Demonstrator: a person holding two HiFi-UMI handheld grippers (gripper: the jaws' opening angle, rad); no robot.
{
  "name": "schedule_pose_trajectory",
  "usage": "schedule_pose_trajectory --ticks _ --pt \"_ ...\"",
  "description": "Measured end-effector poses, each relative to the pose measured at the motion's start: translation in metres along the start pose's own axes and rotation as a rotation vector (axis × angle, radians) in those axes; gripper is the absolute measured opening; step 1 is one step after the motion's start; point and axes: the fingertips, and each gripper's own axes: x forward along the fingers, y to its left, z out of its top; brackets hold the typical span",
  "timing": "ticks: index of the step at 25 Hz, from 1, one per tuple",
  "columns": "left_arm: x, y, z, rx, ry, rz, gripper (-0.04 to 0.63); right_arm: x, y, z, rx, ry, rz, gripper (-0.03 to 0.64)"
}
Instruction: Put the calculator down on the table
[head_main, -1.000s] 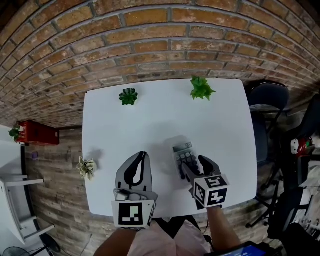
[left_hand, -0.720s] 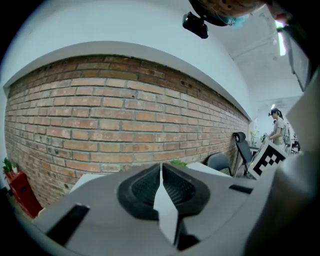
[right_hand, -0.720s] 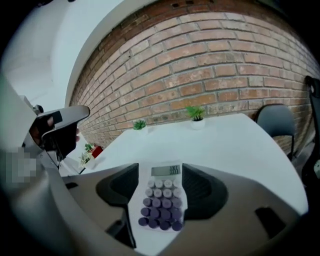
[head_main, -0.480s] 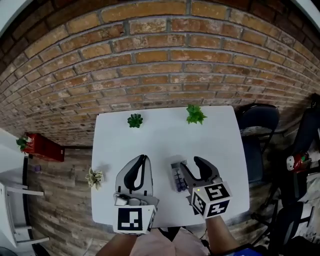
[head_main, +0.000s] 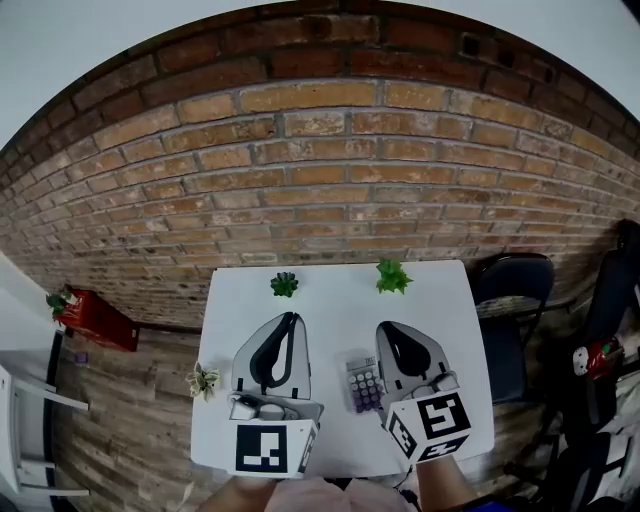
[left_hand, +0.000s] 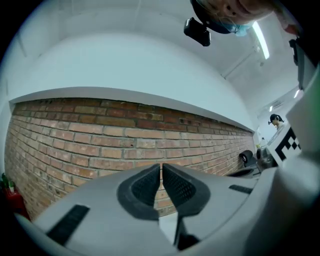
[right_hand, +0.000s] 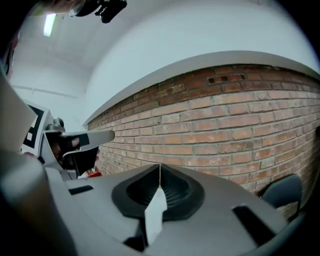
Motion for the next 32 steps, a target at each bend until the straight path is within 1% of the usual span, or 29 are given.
schedule_pose_trajectory --ticks 1,11,18,32 --pt "-0.001 0.000 0.003 0.004 -0.006 0.000 0.023 -0.002 0.000 0.004 -0.007 -0.010 -0.007 0.002" --pt "-0.010 -0.003 0.006 -0.005 -0.017 -0.005 0.023 -0.013 0.003 0.014 -0.043 -0.038 -0.026 -0.002" --pt "-0.010 -0.004 0.005 -0.006 -0.017 -0.013 0.023 -0.012 0.004 0.011 -0.023 -0.033 -0.021 -0.002" --pt "-0.010 -0.007 -0.002 -0.013 -0.004 -0.027 0.023 -0.010 0.006 0.004 -0.016 -0.016 -0.025 -0.002"
